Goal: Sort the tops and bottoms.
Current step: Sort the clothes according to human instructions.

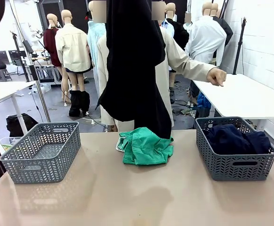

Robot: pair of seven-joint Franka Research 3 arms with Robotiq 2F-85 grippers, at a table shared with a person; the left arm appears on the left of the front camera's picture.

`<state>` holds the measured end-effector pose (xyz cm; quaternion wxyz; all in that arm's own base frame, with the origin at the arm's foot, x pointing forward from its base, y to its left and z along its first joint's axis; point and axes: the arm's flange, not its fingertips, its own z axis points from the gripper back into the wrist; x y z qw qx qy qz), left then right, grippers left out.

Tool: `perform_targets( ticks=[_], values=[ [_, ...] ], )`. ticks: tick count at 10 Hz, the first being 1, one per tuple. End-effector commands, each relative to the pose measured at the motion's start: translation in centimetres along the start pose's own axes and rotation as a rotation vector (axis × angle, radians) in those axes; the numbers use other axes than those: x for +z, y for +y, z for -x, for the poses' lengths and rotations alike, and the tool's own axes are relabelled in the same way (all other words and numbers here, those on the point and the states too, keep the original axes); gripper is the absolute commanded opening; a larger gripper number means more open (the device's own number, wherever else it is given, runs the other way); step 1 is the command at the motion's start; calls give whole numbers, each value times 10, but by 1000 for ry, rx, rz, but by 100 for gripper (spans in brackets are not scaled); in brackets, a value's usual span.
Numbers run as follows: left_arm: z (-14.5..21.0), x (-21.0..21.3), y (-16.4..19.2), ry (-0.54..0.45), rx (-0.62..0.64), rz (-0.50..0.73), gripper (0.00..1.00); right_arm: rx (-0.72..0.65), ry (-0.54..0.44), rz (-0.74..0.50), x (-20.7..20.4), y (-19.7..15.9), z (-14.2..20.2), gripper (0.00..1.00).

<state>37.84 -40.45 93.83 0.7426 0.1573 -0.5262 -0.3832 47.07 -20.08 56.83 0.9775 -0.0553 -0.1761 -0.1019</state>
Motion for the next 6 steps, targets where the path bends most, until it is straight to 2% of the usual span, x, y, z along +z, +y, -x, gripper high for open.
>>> perform_targets(
  ticks=[1,2,3,6],
  values=[
    [-32,-44,-17,-164,155,-160,0,14,1,10,0,0,1,100],
    [-47,-65,-29,-211,179,-304,0,14,1,10,0,0,1,100],
    [-61,-83,-48,-261,265,-293,0,14,1,10,0,0,1,100],
    [-86,-144,-115,-326,476,-158,0,14,1,10,0,0,1,100]
  ],
)
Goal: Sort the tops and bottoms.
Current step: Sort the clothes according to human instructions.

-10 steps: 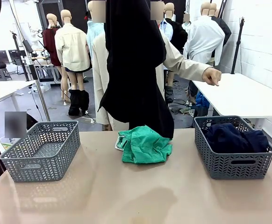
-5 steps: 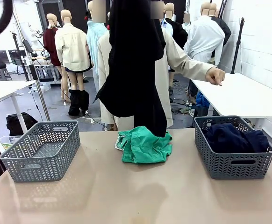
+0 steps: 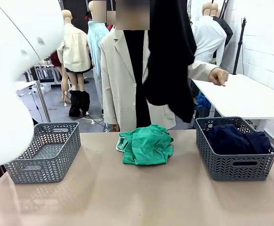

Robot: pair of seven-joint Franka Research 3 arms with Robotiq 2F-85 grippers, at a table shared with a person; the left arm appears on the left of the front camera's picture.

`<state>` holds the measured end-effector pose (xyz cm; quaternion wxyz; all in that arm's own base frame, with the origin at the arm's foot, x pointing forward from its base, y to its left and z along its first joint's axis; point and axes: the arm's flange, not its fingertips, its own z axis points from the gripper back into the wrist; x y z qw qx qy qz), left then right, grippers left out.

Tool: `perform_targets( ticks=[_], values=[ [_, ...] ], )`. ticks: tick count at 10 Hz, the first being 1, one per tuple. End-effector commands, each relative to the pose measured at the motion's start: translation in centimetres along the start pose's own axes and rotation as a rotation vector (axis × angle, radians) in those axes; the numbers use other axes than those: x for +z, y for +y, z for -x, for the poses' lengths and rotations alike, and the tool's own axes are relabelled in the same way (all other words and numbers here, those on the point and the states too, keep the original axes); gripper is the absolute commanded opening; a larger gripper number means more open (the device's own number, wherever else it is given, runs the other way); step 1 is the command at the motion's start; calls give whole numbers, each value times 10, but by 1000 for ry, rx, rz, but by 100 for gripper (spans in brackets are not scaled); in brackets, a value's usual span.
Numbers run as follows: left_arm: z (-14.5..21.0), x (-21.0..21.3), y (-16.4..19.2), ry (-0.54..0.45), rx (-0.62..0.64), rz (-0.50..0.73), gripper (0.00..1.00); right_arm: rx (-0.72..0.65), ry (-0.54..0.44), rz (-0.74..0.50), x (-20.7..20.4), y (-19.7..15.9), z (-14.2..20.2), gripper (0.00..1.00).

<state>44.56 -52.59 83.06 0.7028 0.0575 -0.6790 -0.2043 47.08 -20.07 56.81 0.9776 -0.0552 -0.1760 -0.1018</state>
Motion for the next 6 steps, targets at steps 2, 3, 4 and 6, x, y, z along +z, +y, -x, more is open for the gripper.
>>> perform_targets(
  ticks=[2,3,4,6],
  values=[
    [-34,-59,-49,-118,342,49,0,13,1,10,0,0,1,100],
    [-25,-65,-72,-163,447,113,0,13,1,10,0,0,1,100],
    [-12,-68,-93,-126,503,158,0,13,1,10,0,0,1,100],
    [25,-72,-142,48,559,266,0,13,1,10,0,0,1,100]
  ],
)
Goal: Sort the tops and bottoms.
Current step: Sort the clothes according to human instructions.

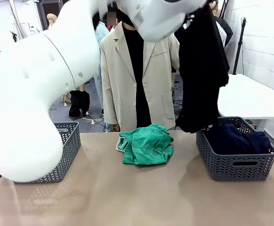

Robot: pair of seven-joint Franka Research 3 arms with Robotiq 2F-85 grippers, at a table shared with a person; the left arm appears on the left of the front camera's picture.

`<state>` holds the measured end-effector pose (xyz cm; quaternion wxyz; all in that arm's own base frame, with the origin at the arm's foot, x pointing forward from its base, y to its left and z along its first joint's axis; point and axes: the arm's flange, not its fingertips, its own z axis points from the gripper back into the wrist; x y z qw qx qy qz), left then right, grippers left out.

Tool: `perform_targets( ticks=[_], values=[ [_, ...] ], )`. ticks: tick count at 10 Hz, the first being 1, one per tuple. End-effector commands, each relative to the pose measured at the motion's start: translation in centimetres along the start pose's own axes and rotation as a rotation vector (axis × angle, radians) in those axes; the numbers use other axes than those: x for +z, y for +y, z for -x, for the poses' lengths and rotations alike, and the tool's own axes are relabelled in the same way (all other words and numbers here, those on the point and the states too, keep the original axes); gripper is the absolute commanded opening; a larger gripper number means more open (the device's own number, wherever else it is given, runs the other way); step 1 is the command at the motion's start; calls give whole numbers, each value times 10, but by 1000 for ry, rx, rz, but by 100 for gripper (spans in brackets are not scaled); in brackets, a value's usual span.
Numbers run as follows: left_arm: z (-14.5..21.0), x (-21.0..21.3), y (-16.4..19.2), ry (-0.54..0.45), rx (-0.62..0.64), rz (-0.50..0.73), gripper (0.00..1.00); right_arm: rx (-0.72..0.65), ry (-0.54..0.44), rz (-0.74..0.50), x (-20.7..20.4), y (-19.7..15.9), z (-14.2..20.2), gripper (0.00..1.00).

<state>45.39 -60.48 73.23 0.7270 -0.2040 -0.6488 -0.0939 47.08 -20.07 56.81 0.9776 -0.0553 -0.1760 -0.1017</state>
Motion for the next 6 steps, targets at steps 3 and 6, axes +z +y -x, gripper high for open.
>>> perform_targets(
  ticks=[3,6],
  values=[
    [33,-8,-16,85,39,28,0,13,1,10,0,0,1,100],
    [33,-8,-16,85,39,28,0,13,1,10,0,0,1,100]
  ],
)
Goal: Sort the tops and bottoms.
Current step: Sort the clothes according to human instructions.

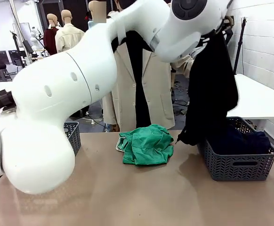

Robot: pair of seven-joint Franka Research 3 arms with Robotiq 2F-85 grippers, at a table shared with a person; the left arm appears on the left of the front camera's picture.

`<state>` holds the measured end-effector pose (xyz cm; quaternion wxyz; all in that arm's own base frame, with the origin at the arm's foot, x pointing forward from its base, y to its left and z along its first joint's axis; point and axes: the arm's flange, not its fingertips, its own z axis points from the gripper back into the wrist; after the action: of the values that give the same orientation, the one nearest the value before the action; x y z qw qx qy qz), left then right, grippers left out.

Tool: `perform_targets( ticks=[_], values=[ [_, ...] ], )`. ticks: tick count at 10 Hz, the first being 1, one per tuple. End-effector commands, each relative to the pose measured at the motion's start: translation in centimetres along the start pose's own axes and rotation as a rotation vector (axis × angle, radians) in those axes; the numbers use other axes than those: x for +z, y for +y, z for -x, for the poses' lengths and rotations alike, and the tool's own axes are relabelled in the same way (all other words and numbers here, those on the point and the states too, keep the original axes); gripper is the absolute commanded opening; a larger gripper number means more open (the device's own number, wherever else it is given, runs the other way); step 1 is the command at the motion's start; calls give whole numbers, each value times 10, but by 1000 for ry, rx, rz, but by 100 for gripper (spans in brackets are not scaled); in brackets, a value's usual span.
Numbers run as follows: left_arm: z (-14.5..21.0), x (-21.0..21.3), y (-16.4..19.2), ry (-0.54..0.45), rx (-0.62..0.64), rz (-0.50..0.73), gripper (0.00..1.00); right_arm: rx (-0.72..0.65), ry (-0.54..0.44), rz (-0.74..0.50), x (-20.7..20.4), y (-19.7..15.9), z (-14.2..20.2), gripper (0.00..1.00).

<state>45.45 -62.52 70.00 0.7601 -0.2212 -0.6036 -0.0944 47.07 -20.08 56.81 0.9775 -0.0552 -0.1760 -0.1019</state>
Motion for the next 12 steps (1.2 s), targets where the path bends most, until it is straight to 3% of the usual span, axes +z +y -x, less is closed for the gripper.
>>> perform_targets(
  ticks=[1,5,7,10,12],
  values=[
    [0,3,-3,-20,-8,7,0,14,1,10,0,0,1,100],
    [-1,1,-1,-8,-10,-5,0,14,1,10,0,0,1,100],
    [19,-36,-6,27,-104,187,0,14,1,10,0,0,1,100],
    [61,-107,-22,60,-22,482,0,14,1,10,0,0,1,100],
    [121,-151,-20,233,85,513,0,14,1,10,0,0,1,100]
  ],
)
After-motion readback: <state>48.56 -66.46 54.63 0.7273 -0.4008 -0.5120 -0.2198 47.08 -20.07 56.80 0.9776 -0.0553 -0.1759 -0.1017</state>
